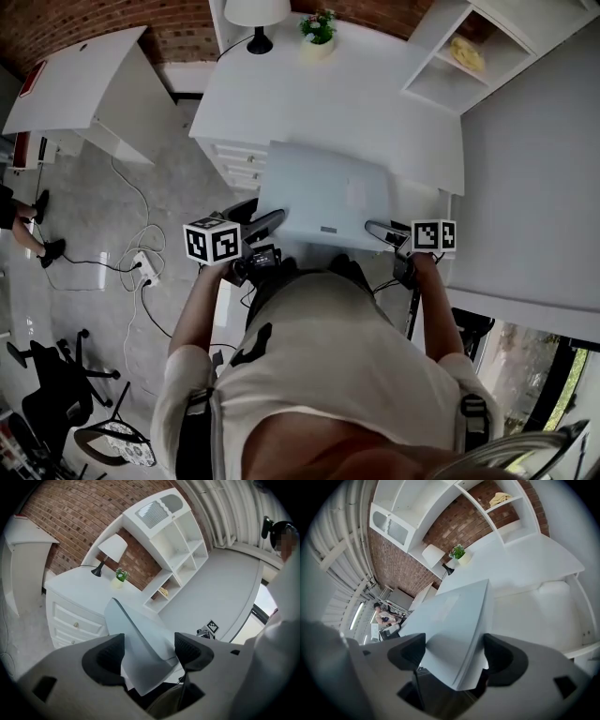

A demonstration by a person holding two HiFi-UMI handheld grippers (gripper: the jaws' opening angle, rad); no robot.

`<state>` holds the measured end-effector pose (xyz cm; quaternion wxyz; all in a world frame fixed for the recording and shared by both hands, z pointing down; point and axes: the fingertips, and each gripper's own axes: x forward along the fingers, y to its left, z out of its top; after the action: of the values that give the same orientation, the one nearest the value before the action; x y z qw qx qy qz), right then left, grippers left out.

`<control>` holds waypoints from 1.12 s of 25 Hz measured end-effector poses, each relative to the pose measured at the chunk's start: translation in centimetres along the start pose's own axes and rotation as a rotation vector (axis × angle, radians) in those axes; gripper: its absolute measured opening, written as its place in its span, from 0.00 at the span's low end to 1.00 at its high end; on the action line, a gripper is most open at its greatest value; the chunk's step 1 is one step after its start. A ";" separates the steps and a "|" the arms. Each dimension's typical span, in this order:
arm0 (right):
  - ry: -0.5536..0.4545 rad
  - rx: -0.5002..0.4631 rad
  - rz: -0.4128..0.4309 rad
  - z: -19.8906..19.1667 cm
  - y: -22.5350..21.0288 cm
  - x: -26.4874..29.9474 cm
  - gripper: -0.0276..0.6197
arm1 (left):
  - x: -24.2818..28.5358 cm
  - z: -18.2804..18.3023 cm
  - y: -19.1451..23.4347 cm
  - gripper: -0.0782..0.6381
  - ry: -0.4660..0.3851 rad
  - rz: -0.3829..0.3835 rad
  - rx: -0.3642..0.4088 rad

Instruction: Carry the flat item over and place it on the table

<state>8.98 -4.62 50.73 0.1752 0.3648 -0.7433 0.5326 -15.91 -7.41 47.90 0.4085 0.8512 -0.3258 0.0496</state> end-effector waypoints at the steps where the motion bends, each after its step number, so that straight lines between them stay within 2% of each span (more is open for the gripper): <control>1: -0.004 0.002 -0.002 0.3 0.0 0.1 0.63 | 0.2 0.4 0.2 0.58 0.000 -0.003 0.003; 7: -0.030 0.023 0.001 3.6 -0.7 1.2 0.63 | 2.5 3.5 1.9 0.58 0.025 -0.004 0.025; 13: -0.016 0.032 0.020 8.2 -3.9 4.3 0.63 | 6.9 6.0 5.2 0.58 0.054 0.028 0.010; 17: -0.015 0.023 0.001 10.8 -6.0 5.3 0.63 | 9.4 6.8 6.7 0.59 0.078 0.043 0.010; 23: -0.039 0.014 -0.004 15.0 -9.2 7.3 0.63 | 13.7 6.1 10.4 0.59 0.181 0.103 0.011; 28: -0.023 0.015 -0.015 14.7 -9.8 8.3 0.63 | 14.3 4.8 11.6 0.58 0.245 0.159 0.049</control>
<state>12.48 -22.73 57.18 0.1680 0.3780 -0.7386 0.5323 -12.49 -23.59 57.45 0.4190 0.8201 -0.3383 0.1933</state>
